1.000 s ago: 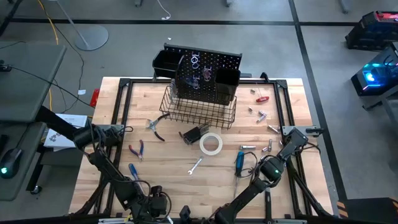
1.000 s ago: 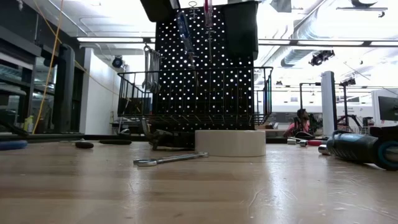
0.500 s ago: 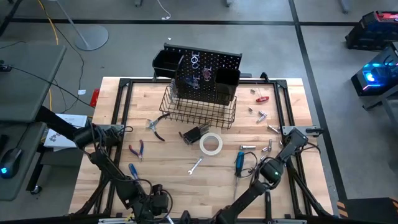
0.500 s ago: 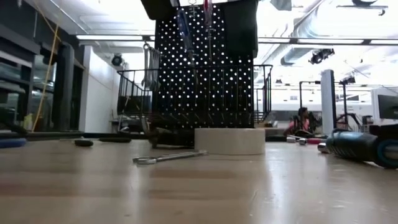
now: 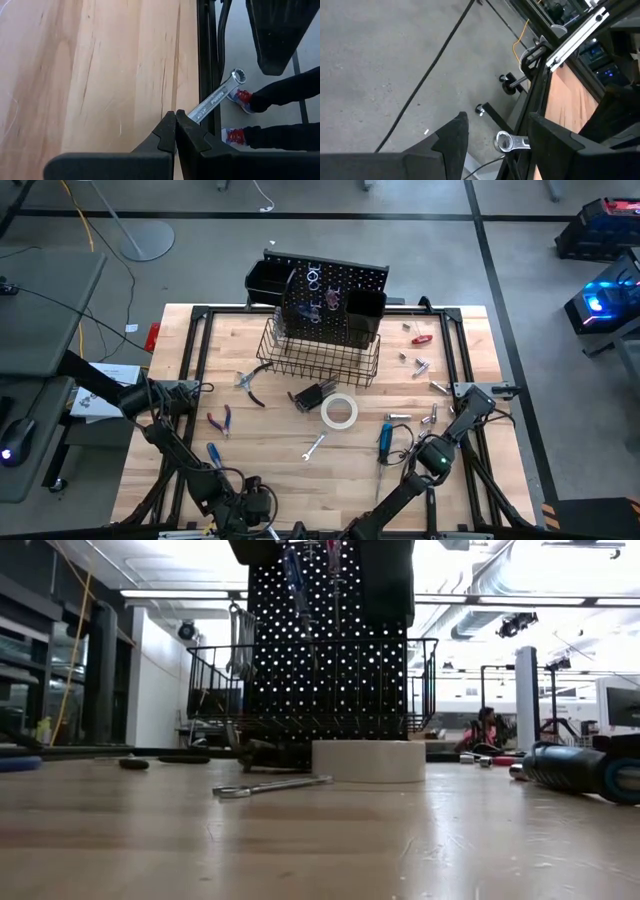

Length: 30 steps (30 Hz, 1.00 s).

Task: Hang tools onto peg board
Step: Hang the wrench on the peg board

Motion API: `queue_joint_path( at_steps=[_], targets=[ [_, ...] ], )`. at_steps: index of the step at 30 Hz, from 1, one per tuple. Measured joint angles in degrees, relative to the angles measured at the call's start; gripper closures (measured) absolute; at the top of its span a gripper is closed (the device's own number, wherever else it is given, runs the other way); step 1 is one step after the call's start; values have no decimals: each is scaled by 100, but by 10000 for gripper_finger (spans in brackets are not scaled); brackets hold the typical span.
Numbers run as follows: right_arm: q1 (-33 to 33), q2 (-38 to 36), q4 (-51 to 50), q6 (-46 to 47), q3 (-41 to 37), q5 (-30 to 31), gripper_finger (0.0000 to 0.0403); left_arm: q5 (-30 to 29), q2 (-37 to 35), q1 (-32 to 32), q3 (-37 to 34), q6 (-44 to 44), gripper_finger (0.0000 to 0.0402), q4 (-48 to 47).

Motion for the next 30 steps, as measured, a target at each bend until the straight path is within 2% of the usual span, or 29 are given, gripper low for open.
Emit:
queue_joint_path(
  at_steps=[8, 11, 14, 19, 24, 30],
  targets=[
    [-37, 13, 98, 16, 4, 334, 212, 88, 2, 91, 0, 7, 401, 154],
    [-47, 12, -70, -115, 109, 279, 212, 154, 0, 121, 0, 103, 401, 307],
    [-57, -132, -432, -136, 94, -8, 212, 209, -35, 135, 0, 115, 401, 312],
    [-194, -367, -1161, 322, 112, 121, 212, 268, -128, 135, 0, 96, 401, 299],
    [-296, -448, -1371, 452, 105, -712, 212, 122, -262, 132, 2, 98, 401, 244],
    [-255, -449, -1245, 259, 101, -1196, 212, 104, -273, 132, 0, 85, 401, 151]
  ],
)
